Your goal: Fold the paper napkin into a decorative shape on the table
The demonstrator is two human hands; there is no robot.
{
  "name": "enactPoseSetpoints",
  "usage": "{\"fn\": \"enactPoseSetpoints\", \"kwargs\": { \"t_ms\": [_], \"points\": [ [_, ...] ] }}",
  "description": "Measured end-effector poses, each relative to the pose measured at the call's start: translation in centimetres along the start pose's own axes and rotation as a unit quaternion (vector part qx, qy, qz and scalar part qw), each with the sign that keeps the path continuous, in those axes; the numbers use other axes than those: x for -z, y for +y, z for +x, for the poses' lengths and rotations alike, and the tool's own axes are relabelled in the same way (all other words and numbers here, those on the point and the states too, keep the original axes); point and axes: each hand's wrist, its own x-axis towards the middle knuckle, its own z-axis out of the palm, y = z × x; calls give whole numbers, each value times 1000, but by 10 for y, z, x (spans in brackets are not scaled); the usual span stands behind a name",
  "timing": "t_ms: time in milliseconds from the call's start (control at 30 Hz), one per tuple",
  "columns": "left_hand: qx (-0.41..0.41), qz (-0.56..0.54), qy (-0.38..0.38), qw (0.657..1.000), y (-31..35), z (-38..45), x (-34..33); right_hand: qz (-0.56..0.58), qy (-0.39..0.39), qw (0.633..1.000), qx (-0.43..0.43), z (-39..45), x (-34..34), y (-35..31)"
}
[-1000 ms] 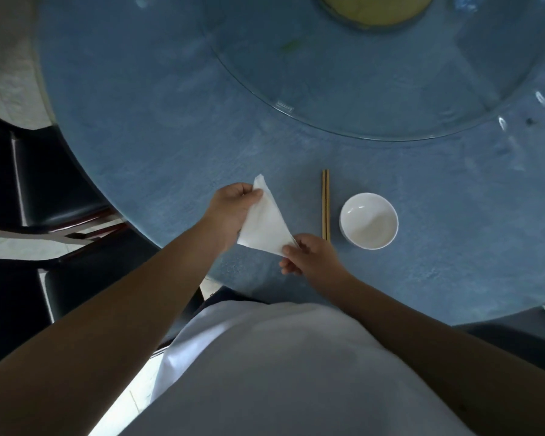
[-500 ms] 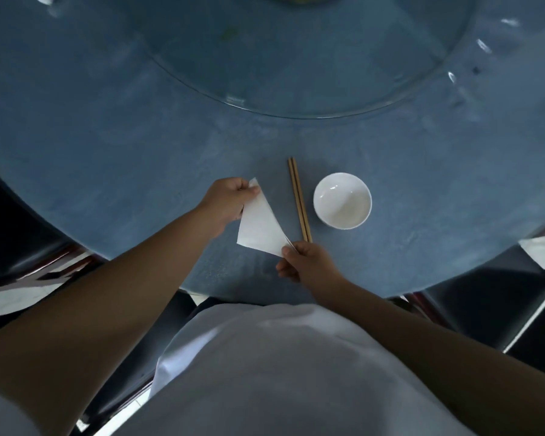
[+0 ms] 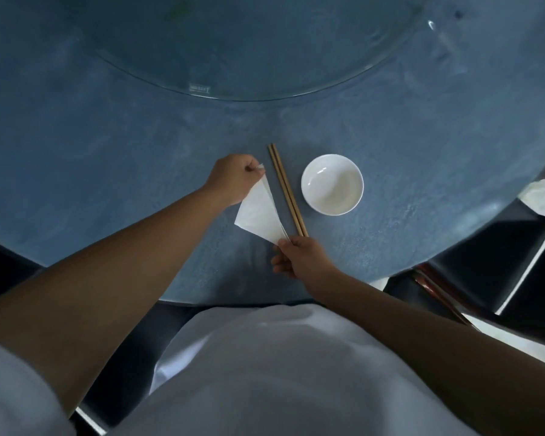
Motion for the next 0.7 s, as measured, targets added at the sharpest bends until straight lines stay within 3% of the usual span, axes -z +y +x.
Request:
{"fn": "enactPoseSetpoints", "kwargs": {
  "t_ms": [367,633,700],
  "points": [
    [-24,120,43,992,0,6,-16,34,41,997,-57,9,-10,-1],
    [-32,93,43,994,2,-7,-6,-9,57,996,-71,5,4,6],
    [-46,144,45,987,2,-18,-2,-35,49,996,-70,-3,10,3]
  ]
}}
